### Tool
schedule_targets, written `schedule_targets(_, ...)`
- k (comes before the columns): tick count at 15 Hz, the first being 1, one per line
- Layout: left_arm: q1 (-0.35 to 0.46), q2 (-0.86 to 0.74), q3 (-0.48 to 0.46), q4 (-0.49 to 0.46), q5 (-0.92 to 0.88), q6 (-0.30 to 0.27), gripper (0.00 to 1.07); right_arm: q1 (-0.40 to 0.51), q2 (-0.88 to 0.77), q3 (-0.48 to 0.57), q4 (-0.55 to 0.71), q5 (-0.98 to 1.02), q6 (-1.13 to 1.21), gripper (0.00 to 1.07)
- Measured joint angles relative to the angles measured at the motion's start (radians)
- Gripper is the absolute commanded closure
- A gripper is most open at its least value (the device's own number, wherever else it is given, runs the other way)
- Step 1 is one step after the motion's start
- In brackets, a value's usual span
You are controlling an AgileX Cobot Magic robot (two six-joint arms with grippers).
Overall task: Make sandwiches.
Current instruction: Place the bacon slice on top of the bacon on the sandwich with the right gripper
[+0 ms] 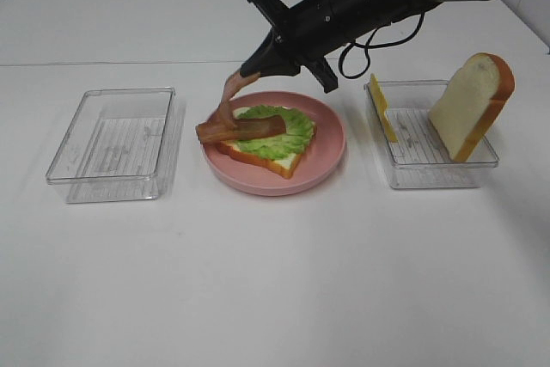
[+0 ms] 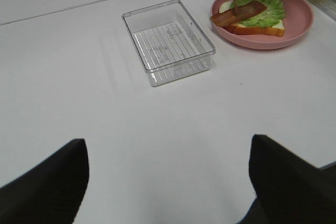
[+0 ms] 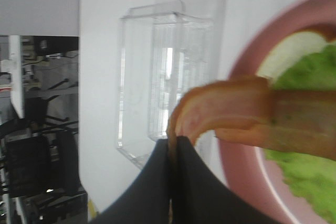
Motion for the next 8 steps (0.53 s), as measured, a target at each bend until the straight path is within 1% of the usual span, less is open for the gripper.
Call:
schedule_targets(2, 0.0, 0.0, 0.0, 0.0, 0.0, 0.0, 0.27, 0.0, 0.0, 0.0, -0.181, -0.005, 0.113, 1.07)
schedule_targets(6, 0.0, 0.0, 0.0, 0.0, 0.0, 0.0, 0.27, 0.0, -0.006, 0.0, -0.385, -0.005, 0.223, 1.07)
schedule_targets(7, 0.0, 0.0, 0.0, 0.0, 0.0, 0.0, 0.27, 0.0, -0.012, 0.0, -0.427, -0.003, 0.246, 1.05)
schedule_targets(8, 0.0, 0.0, 0.0, 0.0, 0.0, 0.0, 0.27, 0.0, -0.019, 0.0, -0.442, 0.001, 0.246, 0.96)
